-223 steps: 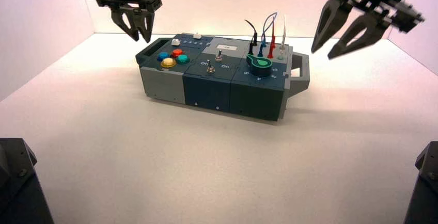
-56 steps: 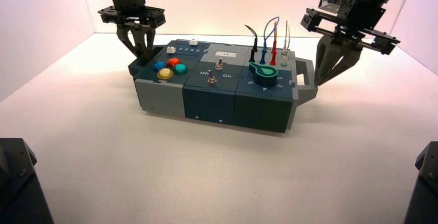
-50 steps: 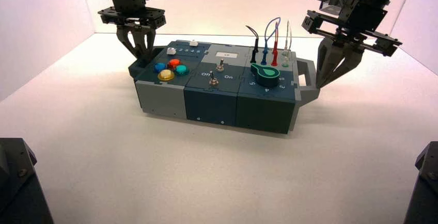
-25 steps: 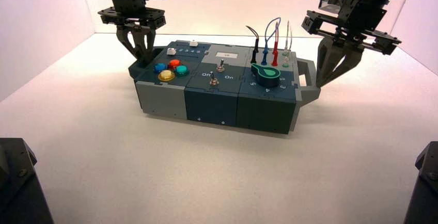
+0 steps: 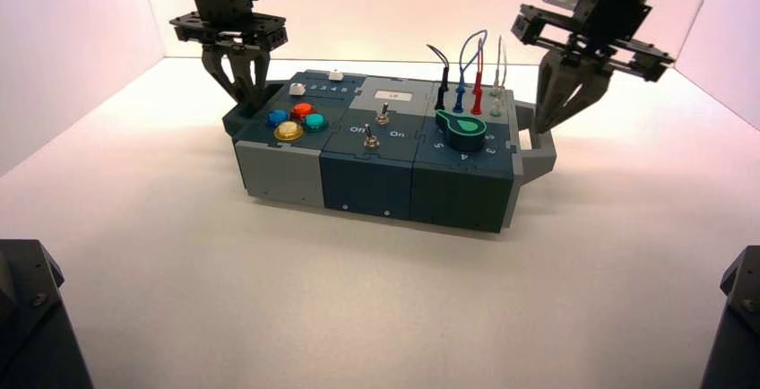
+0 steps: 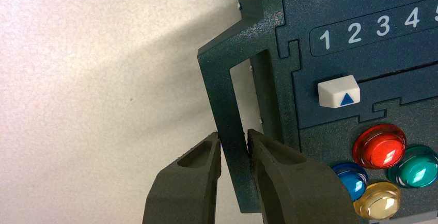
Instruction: Move the top slider to position 2.
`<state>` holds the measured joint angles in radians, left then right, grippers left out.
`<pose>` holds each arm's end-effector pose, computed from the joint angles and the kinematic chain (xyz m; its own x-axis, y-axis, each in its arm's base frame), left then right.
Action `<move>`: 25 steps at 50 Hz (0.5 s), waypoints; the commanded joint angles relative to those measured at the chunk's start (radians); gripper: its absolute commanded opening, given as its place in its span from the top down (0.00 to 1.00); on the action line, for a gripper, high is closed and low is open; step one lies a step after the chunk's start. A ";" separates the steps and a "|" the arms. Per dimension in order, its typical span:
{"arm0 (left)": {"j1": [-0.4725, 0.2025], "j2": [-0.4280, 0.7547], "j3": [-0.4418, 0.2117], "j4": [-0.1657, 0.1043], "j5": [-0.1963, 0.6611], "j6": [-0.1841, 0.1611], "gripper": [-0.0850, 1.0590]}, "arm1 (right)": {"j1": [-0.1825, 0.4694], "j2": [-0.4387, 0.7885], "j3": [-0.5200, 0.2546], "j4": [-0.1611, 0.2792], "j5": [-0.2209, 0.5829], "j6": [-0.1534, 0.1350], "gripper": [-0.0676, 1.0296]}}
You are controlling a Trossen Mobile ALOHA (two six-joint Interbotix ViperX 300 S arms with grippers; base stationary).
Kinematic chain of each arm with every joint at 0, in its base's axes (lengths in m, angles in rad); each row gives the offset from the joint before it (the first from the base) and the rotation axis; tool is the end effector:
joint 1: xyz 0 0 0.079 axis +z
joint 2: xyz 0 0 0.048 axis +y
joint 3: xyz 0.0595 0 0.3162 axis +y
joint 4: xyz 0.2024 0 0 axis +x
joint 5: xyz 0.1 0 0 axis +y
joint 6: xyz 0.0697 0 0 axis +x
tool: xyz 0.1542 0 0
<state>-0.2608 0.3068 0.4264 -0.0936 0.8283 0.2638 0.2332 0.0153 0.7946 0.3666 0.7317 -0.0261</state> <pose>0.3627 -0.1127 -0.0153 -0.0067 -0.0695 -0.9976 0.4452 0.8931 -0.0652 0.2664 0.1184 0.0063 0.0043 0.2472 -0.9690 0.0107 0.9689 0.2472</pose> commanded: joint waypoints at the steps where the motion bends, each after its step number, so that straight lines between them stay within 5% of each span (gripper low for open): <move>1: -0.043 -0.029 0.002 -0.003 0.012 0.046 0.95 | 0.020 0.012 -0.020 0.012 -0.014 0.003 0.96; 25: -0.083 -0.044 0.054 -0.003 0.025 0.046 0.95 | 0.049 0.028 0.035 0.023 0.012 0.003 0.96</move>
<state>-0.2807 0.2899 0.4617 -0.0936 0.8283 0.2638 0.2746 0.0598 0.8237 0.3835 0.7317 -0.0245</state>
